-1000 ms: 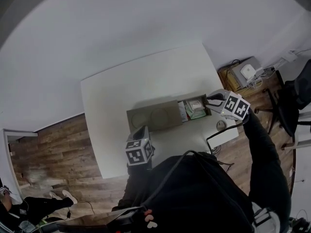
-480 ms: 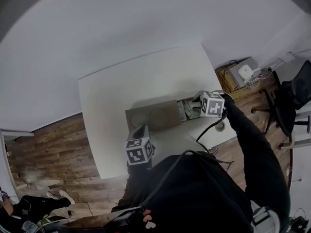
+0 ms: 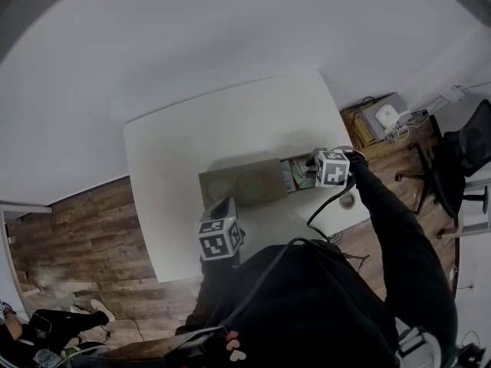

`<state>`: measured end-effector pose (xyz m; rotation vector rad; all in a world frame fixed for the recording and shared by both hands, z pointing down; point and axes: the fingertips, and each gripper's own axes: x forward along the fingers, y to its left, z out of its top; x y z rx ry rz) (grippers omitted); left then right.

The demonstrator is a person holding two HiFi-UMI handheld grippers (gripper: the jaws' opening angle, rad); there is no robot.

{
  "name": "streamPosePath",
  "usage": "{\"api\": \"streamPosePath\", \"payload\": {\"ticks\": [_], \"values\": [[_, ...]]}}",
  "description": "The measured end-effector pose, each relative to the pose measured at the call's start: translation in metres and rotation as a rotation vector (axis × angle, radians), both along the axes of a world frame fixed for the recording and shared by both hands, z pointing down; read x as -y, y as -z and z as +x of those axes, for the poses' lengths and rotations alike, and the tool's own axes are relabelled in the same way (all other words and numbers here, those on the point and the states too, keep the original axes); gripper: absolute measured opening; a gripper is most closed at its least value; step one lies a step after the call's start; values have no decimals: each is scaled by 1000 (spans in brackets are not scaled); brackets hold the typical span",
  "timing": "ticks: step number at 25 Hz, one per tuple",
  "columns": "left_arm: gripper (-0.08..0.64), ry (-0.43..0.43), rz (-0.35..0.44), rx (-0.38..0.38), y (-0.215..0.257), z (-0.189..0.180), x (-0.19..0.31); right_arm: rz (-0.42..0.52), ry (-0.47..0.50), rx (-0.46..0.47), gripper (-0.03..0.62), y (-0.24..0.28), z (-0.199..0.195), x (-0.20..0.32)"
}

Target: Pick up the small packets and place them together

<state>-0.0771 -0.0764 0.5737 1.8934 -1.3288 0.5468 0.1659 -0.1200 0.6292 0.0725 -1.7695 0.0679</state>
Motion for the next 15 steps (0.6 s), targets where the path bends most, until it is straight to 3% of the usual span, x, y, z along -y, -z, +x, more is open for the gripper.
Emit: {"api": "streamPosePath", "payload": {"ticks": [5, 15], "values": [[-1, 6, -1, -3, -1, -1, 1, 18, -10, -3, 49, 2, 0, 2], [-2, 8, 0, -17, -1, -2, 2, 76, -138, 60, 34, 37, 6, 3]]}}
